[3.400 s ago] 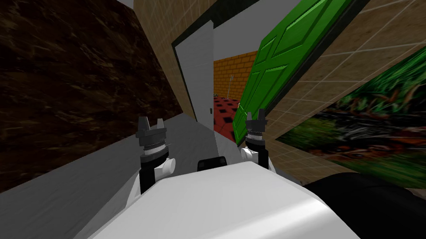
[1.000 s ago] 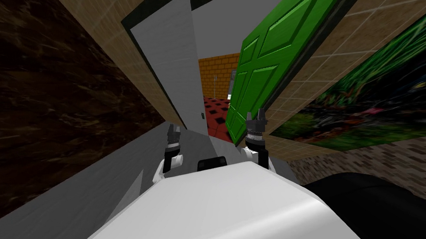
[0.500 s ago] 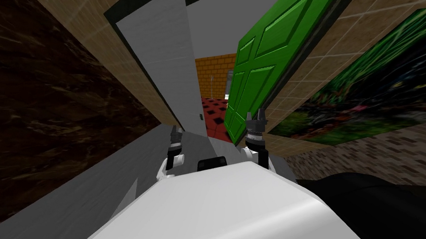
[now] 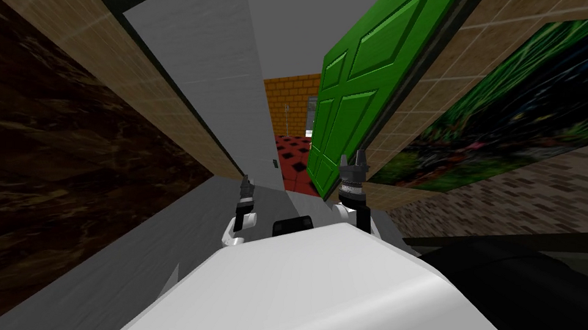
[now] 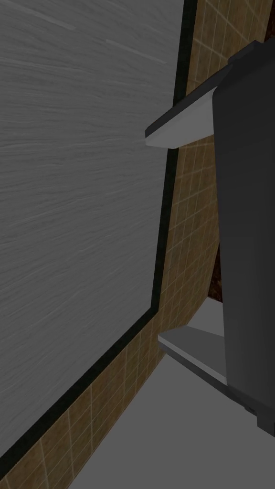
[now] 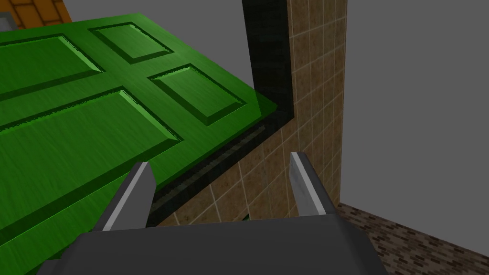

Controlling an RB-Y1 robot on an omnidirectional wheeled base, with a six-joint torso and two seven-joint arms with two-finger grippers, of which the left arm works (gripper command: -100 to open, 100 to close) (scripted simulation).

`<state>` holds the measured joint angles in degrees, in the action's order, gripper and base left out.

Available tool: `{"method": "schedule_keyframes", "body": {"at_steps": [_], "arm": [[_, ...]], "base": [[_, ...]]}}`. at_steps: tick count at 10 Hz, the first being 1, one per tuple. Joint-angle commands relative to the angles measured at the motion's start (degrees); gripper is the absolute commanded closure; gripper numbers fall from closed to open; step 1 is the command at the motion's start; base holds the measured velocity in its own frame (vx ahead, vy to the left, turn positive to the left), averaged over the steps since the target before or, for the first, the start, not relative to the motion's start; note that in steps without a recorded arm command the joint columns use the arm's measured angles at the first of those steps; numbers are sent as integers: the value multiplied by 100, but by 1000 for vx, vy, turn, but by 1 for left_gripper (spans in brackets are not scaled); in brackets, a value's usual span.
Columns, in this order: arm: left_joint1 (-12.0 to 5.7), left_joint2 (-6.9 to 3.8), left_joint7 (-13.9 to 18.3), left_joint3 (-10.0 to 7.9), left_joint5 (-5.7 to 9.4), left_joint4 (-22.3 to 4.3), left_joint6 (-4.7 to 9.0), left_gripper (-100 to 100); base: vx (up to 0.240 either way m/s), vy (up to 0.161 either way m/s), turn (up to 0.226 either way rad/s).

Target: Push the door open

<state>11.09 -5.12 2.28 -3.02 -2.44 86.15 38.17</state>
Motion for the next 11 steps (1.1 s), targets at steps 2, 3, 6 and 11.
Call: {"method": "schedule_keyframes", "body": {"at_steps": [2,3,6,11], "arm": [[-156,7,-17,-2,22,-445,56,-100],[-219,10,-23,-4,30,-616,77,-100],[-404,30,-43,-8,54,-1117,139,-100],[-701,78,-74,-14,93,-1921,239,-100]], "base": [[81,71,-150],[73,71,-164],[75,76,-141],[68,81,-137]]}}
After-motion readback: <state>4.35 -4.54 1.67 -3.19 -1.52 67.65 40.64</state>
